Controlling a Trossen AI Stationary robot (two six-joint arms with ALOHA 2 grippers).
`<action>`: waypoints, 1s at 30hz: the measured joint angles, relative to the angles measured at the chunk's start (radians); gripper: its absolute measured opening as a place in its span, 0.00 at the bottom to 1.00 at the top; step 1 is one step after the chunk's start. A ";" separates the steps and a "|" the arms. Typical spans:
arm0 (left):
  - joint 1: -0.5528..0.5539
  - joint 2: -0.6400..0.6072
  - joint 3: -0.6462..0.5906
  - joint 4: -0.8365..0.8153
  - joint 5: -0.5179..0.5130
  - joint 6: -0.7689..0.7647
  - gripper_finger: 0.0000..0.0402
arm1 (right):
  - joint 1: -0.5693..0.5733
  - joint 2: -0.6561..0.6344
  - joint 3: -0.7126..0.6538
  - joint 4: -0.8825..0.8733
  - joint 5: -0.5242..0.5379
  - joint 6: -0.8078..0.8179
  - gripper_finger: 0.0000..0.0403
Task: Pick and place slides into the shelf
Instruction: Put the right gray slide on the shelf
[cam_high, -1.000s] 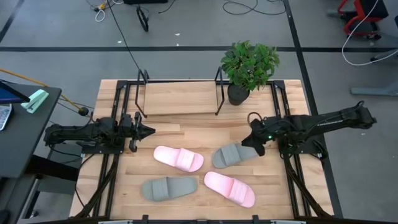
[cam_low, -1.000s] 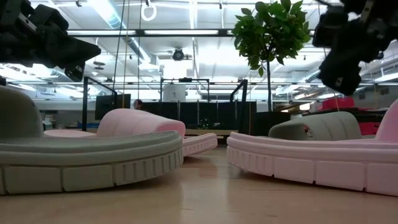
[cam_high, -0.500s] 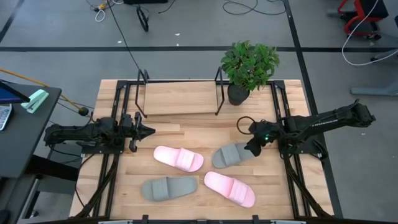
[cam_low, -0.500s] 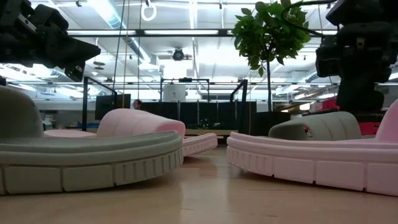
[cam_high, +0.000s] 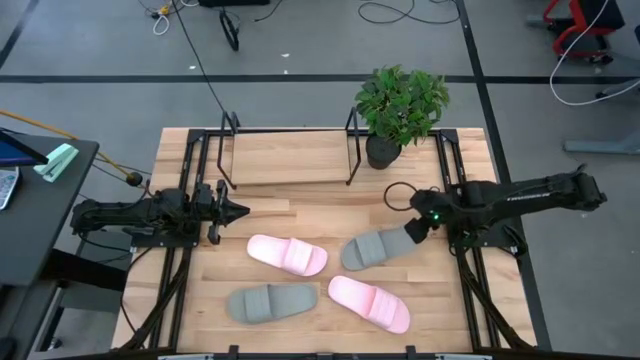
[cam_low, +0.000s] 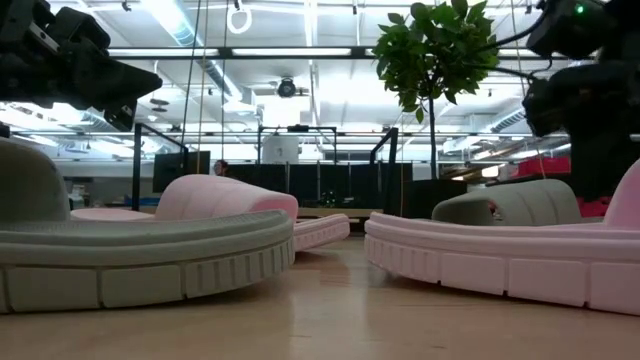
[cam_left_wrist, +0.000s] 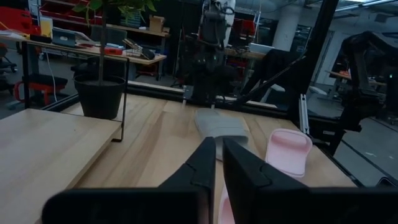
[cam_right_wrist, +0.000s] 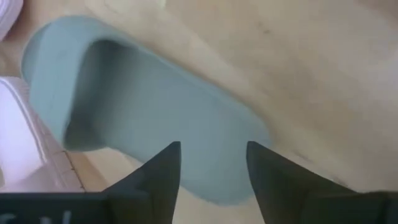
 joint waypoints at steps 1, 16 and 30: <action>0.000 0.000 0.000 0.000 0.000 0.000 0.07 | -0.009 -0.006 0.027 -0.053 0.014 -0.008 0.46; 0.000 0.000 0.000 -0.002 -0.001 -0.001 0.10 | -0.019 0.012 0.110 -0.232 0.020 0.035 0.48; 0.000 0.000 0.000 -0.003 -0.001 -0.001 0.10 | -0.018 0.034 0.110 -0.214 0.002 0.149 0.55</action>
